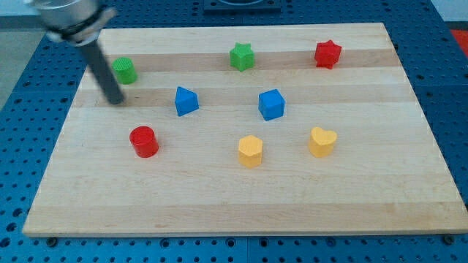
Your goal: Move the red star towards left
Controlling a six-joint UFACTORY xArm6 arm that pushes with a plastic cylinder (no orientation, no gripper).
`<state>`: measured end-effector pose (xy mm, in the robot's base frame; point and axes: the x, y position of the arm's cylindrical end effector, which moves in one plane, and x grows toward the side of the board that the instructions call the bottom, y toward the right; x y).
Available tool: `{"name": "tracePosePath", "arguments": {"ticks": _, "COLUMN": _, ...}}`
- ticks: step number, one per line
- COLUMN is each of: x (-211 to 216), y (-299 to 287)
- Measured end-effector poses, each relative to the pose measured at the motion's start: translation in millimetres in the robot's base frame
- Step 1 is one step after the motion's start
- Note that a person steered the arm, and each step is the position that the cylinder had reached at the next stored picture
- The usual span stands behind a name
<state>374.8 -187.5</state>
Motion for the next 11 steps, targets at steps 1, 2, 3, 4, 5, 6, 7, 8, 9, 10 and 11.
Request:
{"name": "tracePosePath", "arguments": {"ticks": 1, "x": -1.9, "y": 72.4}}
{"name": "tracePosePath", "arguments": {"ticks": 2, "x": -17.1, "y": 130.9}}
{"name": "tracePosePath", "arguments": {"ticks": 3, "x": -25.1, "y": 202.4}}
{"name": "tracePosePath", "arguments": {"ticks": 4, "x": -19.2, "y": 284.1}}
{"name": "tracePosePath", "arguments": {"ticks": 5, "x": -19.4, "y": 385.7}}
{"name": "tracePosePath", "arguments": {"ticks": 6, "x": -49.1, "y": 433.6}}
{"name": "tracePosePath", "arguments": {"ticks": 7, "x": -87.9, "y": 431.5}}
{"name": "tracePosePath", "arguments": {"ticks": 8, "x": -100.7, "y": 399.2}}
{"name": "tracePosePath", "arguments": {"ticks": 9, "x": -100.6, "y": 327.7}}
{"name": "tracePosePath", "arguments": {"ticks": 10, "x": -101.3, "y": 313.7}}
{"name": "tracePosePath", "arguments": {"ticks": 11, "x": -102.2, "y": 386.6}}
